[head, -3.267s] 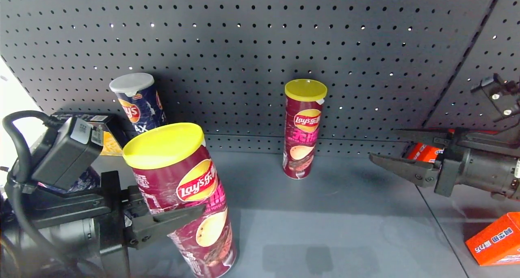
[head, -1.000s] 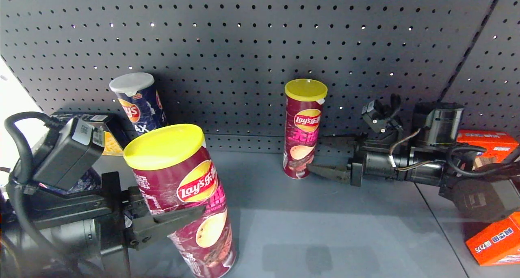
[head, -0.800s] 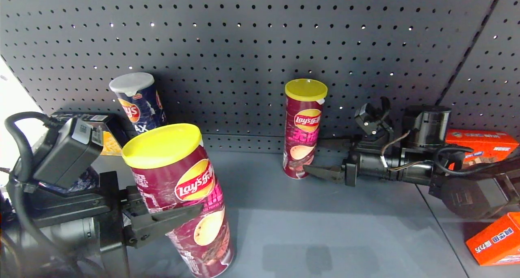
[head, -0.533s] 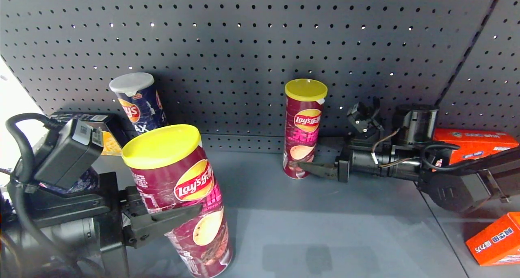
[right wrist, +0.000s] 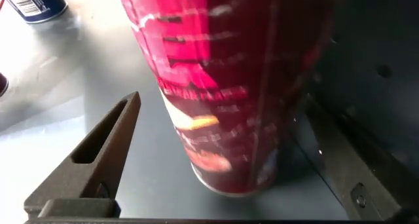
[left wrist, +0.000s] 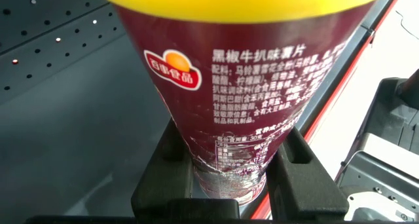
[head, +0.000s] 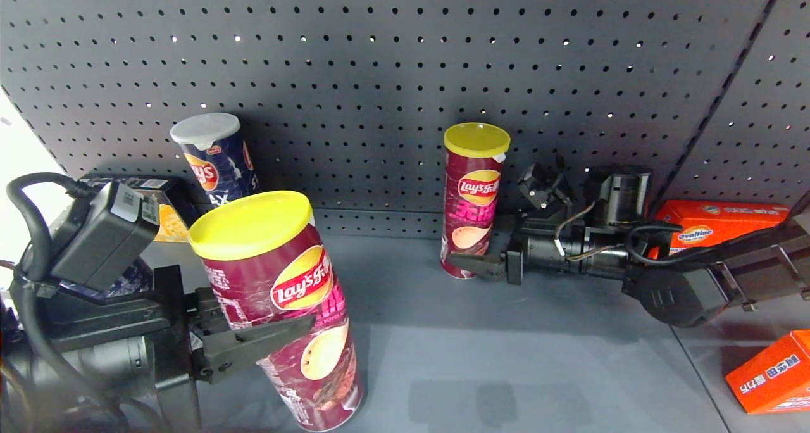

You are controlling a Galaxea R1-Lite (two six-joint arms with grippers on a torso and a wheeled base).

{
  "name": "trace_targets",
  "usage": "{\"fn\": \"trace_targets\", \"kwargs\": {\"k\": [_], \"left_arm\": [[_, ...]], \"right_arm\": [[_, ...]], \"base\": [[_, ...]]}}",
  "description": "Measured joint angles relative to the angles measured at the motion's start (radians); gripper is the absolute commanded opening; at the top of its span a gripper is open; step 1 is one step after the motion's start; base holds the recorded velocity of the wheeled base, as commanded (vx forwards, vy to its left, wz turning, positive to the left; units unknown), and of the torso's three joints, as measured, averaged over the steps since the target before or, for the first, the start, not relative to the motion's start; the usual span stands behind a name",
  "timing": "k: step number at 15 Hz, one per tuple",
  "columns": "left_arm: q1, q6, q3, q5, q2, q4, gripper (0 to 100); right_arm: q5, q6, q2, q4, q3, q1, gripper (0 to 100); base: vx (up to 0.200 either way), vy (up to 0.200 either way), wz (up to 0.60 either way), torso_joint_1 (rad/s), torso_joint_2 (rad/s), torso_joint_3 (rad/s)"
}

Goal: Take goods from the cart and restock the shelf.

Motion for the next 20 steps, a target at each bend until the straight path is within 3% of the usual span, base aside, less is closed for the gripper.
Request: {"fn": "trace_targets", "kwargs": {"k": [2,3,11,20], "left_arm": [[0.001,0.000,-0.001,0.000,0.000,0.000,0],[0.001,0.000,-0.001,0.000,0.000,0.000,0],[0.001,0.000,0.001,0.001,0.000,-0.001,0],[0.000,0.003,-0.010,0.003,-0.001,-0.001,0]], "right_arm": [[-0.001,0.000,0.013,0.000,-0.011,0.007,100],[-0.001,0.000,0.016,-0.001,-0.015,0.009,0],[-0.039,0.001,-0.008,0.003,0.010,0.033,0],[-0.104,0.005,-0.262,-0.001,0.246,0.141,0]], "base": [[0.000,0.000,0.00,0.000,0.00,0.000],[0.000,0.000,0.00,0.000,0.00,0.000],[0.000,0.000,0.00,0.000,0.00,0.000],[0.000,0.000,0.00,0.000,0.00,0.000]]}}
